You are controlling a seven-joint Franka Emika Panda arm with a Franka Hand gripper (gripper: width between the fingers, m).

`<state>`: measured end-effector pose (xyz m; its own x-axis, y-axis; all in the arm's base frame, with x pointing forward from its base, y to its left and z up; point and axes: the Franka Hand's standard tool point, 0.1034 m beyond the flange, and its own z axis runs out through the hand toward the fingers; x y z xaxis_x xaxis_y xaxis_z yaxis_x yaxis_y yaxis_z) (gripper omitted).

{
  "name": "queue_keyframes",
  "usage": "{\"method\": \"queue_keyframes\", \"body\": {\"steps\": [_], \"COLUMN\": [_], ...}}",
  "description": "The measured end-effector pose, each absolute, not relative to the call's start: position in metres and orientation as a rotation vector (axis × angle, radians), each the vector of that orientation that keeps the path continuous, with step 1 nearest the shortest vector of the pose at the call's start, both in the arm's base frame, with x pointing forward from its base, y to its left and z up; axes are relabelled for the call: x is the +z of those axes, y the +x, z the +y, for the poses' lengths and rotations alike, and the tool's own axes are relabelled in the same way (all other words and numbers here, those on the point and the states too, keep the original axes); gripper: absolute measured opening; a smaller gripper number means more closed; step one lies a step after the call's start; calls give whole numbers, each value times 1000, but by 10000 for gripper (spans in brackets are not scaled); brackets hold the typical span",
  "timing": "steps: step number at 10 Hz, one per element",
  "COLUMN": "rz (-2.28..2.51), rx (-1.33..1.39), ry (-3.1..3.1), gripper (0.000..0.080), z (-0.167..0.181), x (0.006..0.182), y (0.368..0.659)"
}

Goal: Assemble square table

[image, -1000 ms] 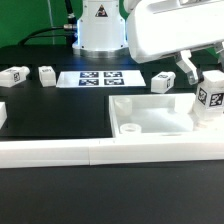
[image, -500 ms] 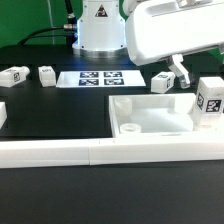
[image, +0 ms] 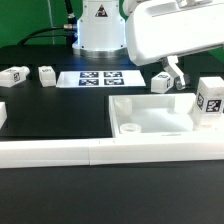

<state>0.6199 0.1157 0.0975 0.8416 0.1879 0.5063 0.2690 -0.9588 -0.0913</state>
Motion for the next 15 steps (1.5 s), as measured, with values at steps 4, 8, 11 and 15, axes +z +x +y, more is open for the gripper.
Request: {"method": "queue_keyframes", "body": {"steps": [4,8,11,15], "rz": [-357,-81,-21,-109], "rx": [-762,-626,-590,-32], "ry": [-2861,-2864,-2886,-2955], "gripper": [649,649,649,649], "z": [116,129,134,120], "x": [97,113,113,114], "y": [620,616,613,605]}}
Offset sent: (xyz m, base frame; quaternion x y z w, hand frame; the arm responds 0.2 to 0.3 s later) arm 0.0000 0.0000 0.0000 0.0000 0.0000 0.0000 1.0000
